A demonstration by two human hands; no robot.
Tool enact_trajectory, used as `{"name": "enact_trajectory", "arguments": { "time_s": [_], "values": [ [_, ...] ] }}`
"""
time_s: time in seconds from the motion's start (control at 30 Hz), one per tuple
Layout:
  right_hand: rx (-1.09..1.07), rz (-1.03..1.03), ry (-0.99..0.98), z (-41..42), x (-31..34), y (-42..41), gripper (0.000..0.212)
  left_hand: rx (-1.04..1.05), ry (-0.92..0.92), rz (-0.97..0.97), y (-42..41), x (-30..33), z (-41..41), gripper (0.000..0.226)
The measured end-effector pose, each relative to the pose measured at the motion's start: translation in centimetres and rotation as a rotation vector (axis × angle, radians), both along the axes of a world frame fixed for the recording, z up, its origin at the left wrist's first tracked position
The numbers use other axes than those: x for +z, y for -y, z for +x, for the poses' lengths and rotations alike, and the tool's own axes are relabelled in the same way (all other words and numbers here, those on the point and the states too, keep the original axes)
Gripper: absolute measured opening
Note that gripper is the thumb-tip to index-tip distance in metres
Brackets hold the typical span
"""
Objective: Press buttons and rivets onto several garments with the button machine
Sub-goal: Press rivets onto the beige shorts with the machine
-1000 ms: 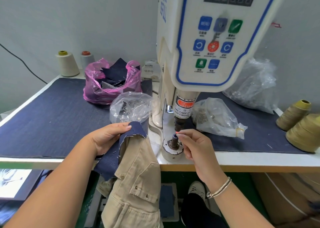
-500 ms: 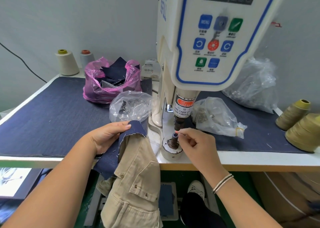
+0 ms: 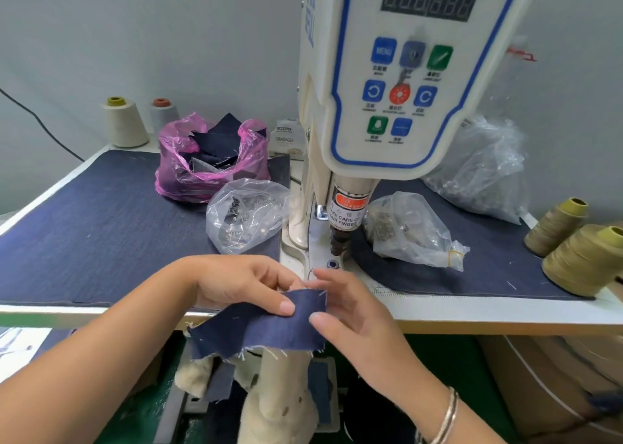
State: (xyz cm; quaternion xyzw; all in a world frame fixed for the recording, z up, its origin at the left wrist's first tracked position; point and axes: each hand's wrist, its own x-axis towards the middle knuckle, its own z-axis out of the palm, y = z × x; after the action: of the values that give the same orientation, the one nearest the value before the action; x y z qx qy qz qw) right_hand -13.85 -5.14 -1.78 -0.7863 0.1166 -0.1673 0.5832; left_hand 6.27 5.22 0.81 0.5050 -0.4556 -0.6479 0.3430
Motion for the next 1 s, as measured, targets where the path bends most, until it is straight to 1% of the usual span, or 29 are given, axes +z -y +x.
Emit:
{"name": "enact_trajectory", "arguments": {
  "time_s": [0.03,0.07,0.13,0.2,0.27,0.37,0.47,0.53,0.6,0.67,0.73,0.77,0.8,0.9,0.97,1.0],
  "values": [
    [0.019,0.063,-0.049,0.0,-0.3,0.0,0.039,-0.026,0.004,-0.005,0.0,0.5,-0.4,0.014],
    [0.026,0.103,-0.093,0.0,-0.1,0.1,0.033,-0.042,0.009,-0.007,0.0,1.0,-0.7,0.021],
    [0.025,0.076,-0.184,-0.1,0.2,0.7,0.010,-0.049,0.044,-0.016,0.1,1.7,-1.0,0.025],
    [0.024,0.053,-0.224,-0.4,0.3,1.3,0.022,-0.032,0.099,-0.021,0.2,1.9,-1.2,0.018],
    [-0.001,0.097,-0.183,-0.6,0.4,1.8,0.022,-0.015,0.155,-0.022,0.5,1.8,-1.3,0.012],
    [0.010,0.164,-0.115,-0.8,0.5,2.4,0.023,0.008,0.208,-0.024,0.9,1.4,-1.5,0.015],
    [-0.006,0.225,-0.123,-0.5,1.0,2.9,0.017,0.058,0.231,-0.062,1.5,1.3,-1.9,0.016],
    [-0.007,0.236,-0.144,-0.1,1.0,3.1,0.025,0.098,0.239,-0.090,1.8,1.3,-2.0,0.018],
    [-0.003,0.153,-0.170,0.1,1.0,3.6,0.033,0.111,0.244,-0.095,2.1,1.2,-2.1,0.019],
    [0.004,0.085,-0.177,0.1,1.1,4.1,0.029,0.105,0.238,-0.084,2.1,0.8,-2.2,0.015],
    [0.005,0.140,-0.141,0.2,1.4,4.6,0.032,0.106,0.210,-0.052,2.0,0.2,-2.2,0.006],
    [0.009,0.178,-0.116,0.2,1.4,5.0,0.035,0.107,0.212,-0.033,1.8,-0.1,-2.2,0.006],
    [0.015,0.206,-0.102,0.3,1.6,5.3,0.036,0.109,0.224,-0.014,1.6,-0.5,-2.0,0.014],
    [0.043,0.219,-0.108,0.4,1.5,6.2,0.026,0.139,0.226,0.032,0.9,-1.3,-1.6,0.040],
    [0.049,0.231,-0.119,0.5,1.0,6.5,0.023,0.177,0.162,0.024,0.6,-1.6,-1.2,0.048],
    [0.047,0.250,-0.120,0.5,0.9,6.6,0.021,0.193,0.121,0.017,0.6,-1.6,-1.1,0.047]
  ]
}}
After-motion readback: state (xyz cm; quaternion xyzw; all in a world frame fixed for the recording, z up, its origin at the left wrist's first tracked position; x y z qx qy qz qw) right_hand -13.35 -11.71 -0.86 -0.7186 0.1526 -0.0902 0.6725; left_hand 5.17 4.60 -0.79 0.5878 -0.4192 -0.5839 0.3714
